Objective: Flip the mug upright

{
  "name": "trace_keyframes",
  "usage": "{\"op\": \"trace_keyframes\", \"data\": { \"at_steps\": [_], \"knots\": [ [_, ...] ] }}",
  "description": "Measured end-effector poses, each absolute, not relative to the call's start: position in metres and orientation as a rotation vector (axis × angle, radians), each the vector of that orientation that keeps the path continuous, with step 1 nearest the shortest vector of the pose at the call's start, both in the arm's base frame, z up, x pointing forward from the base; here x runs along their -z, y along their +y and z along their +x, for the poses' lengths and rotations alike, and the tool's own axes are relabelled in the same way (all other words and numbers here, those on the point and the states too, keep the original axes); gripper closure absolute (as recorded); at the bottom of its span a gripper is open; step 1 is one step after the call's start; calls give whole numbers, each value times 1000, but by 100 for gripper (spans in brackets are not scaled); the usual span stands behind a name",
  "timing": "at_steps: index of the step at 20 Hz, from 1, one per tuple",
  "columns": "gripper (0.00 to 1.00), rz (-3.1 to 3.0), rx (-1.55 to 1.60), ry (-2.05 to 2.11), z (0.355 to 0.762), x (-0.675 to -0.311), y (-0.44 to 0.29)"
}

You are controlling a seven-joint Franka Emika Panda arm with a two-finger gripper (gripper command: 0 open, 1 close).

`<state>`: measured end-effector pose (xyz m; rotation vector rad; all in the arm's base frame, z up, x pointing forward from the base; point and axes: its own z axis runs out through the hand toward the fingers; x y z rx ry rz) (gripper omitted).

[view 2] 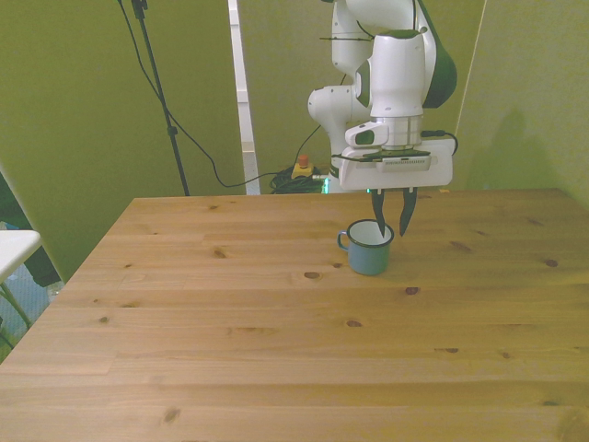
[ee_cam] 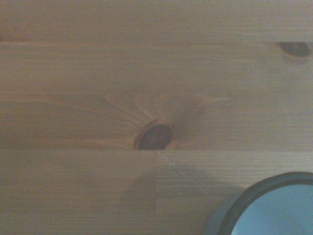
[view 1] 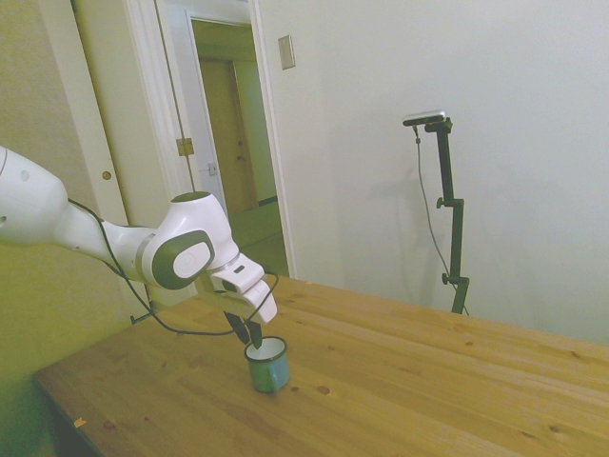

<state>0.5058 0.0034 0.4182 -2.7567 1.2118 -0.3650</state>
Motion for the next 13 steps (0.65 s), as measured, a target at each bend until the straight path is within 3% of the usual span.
{"op": "trace_keyframes", "data": {
  "at_steps": [4,13],
  "knots": [
    [0,-2746,434,1173,490,-444,14],
    [0,-2736,570,1087,405,-475,53]
  ]
}}
